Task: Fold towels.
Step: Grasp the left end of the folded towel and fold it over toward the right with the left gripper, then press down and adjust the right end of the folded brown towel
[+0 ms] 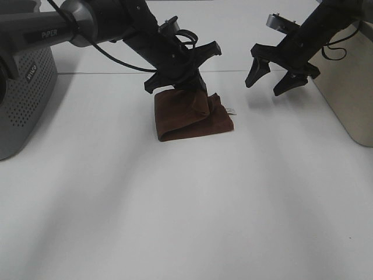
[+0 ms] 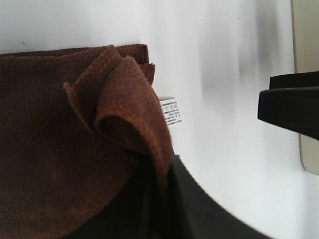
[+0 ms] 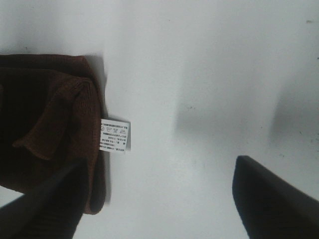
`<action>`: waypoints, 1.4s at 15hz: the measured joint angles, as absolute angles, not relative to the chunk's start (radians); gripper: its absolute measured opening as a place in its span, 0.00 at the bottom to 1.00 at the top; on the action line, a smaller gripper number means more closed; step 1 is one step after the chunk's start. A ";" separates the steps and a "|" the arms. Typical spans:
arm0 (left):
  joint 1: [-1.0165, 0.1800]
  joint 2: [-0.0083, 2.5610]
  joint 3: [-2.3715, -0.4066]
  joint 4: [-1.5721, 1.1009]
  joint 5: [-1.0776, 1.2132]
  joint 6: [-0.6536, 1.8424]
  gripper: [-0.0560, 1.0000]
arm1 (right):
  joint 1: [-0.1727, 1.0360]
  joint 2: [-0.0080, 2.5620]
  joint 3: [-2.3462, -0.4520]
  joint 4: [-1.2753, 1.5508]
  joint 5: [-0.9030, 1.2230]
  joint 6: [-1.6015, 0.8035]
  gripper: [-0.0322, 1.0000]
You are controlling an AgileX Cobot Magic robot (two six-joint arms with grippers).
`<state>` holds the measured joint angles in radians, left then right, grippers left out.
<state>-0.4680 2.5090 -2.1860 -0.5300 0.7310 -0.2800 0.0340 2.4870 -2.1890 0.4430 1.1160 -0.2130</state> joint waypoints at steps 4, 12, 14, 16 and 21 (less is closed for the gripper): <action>-0.468 2.509 -2.186 -0.556 0.715 -0.265 0.46 | 0.034 2.487 -2.189 0.443 1.116 -0.213 0.78; -0.429 2.509 -2.186 -0.613 0.753 -0.196 0.71 | 0.034 2.487 -2.189 0.601 1.204 -0.233 0.78; -0.375 2.509 -2.186 -0.591 0.834 -0.194 0.71 | 0.034 2.487 -2.189 0.738 1.213 -0.271 0.77; -0.332 2.509 -2.186 -0.541 0.888 -0.194 0.71 | 0.042 2.487 -2.189 0.869 1.213 -0.289 0.74; -0.326 2.509 -2.186 -0.369 0.938 -0.180 0.71 | 0.178 2.504 -2.190 0.909 1.215 -0.318 0.70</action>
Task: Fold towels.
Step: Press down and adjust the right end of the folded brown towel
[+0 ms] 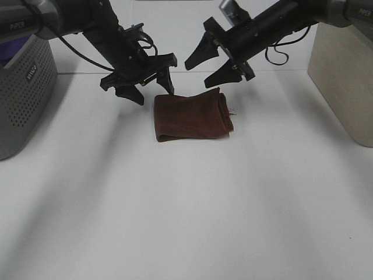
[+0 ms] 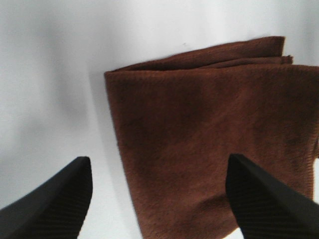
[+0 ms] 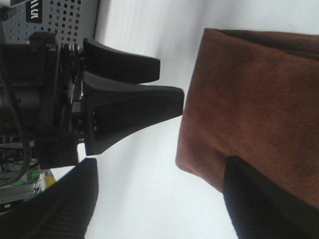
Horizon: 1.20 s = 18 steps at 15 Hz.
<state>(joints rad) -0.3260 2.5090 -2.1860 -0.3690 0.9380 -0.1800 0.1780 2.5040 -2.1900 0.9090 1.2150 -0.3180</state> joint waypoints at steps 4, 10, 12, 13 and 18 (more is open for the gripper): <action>-0.320 2.509 -2.186 -0.297 1.007 -0.180 0.71 | 0.172 2.584 -2.193 0.931 1.193 -0.326 0.70; -0.320 2.509 -2.186 -0.292 1.018 -0.180 0.71 | 0.070 2.621 -2.193 0.920 1.193 -0.337 0.70; -0.320 2.509 -2.186 -0.292 1.021 -0.180 0.71 | 0.039 2.621 -2.193 0.893 1.196 -0.336 0.70; -0.320 2.509 -2.186 -0.292 1.021 -0.180 0.71 | 0.035 2.619 -2.193 0.886 1.202 -0.336 0.70; -0.320 2.467 -2.231 -0.293 1.083 -0.165 0.71 | 0.082 2.467 -2.193 0.769 1.202 -0.325 0.70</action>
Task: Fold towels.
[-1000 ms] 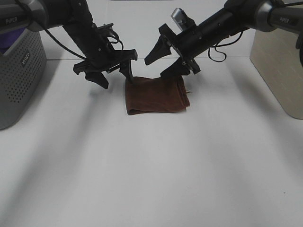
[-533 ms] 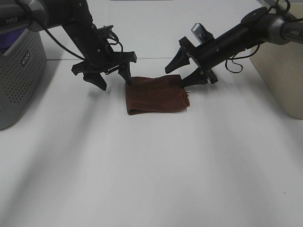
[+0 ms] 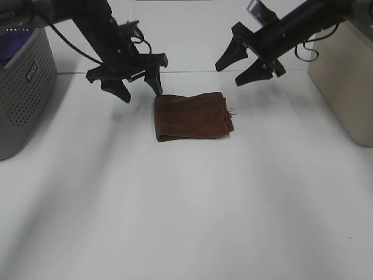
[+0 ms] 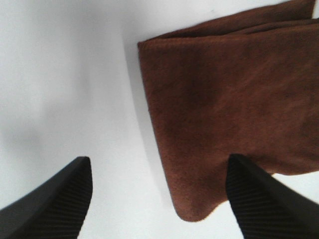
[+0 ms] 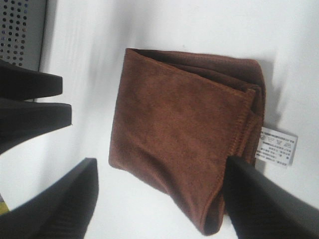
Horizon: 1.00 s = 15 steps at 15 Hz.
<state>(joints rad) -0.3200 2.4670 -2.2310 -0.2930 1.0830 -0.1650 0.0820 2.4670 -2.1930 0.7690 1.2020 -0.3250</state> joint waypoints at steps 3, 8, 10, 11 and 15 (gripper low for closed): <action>-0.320 2.342 -2.291 -0.245 1.173 -0.128 0.71 | 0.177 2.321 -2.194 0.502 1.205 -0.226 0.70; -0.320 2.048 -2.302 0.000 1.210 -0.124 0.71 | 0.252 2.074 -2.175 0.145 1.215 -0.052 0.70; -0.320 1.897 -2.283 0.069 1.210 -0.124 0.71 | 0.252 1.937 -2.075 0.106 1.215 -0.048 0.70; -0.320 1.814 -2.239 0.102 1.209 -0.124 0.71 | 0.252 1.854 -1.987 0.104 1.215 -0.048 0.70; -0.320 1.380 -1.719 0.139 1.211 -0.124 0.71 | 0.252 1.510 -1.528 0.092 1.217 -0.049 0.70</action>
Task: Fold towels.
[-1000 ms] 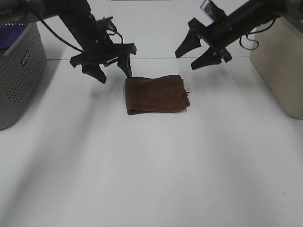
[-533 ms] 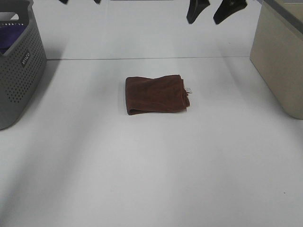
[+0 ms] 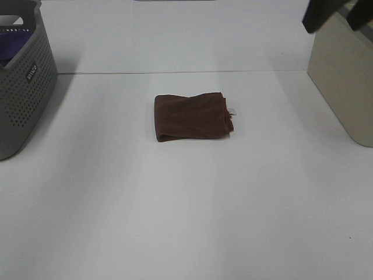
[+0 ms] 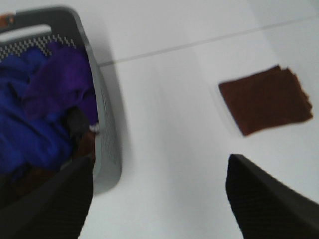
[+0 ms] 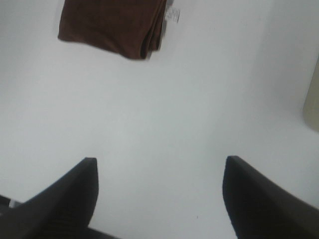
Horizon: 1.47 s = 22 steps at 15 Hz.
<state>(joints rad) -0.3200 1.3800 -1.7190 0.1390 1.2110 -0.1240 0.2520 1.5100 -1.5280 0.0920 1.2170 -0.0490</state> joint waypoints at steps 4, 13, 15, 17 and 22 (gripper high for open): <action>-0.320 1.046 -1.143 0.139 1.216 -0.157 0.71 | 0.252 1.239 -1.119 0.091 1.213 -0.053 0.70; -0.320 0.410 -0.534 0.077 1.114 -0.165 0.71 | 0.252 0.742 -0.571 0.046 1.081 -0.054 0.70; -0.320 0.345 -0.523 0.035 1.086 -0.103 0.71 | 0.252 0.623 -0.529 0.045 1.061 -0.054 0.70; -0.320 0.330 -0.509 -0.025 1.061 0.032 0.71 | 0.252 0.499 -0.513 0.035 1.059 -0.054 0.70; -0.320 0.325 -0.498 -0.071 1.049 0.106 0.71 | 0.252 0.314 -0.512 0.020 1.059 -0.054 0.70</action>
<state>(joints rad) -0.3200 0.3250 -0.4980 -0.0710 1.0490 0.1060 0.2520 0.3140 -0.5120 0.0200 1.0590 -0.0540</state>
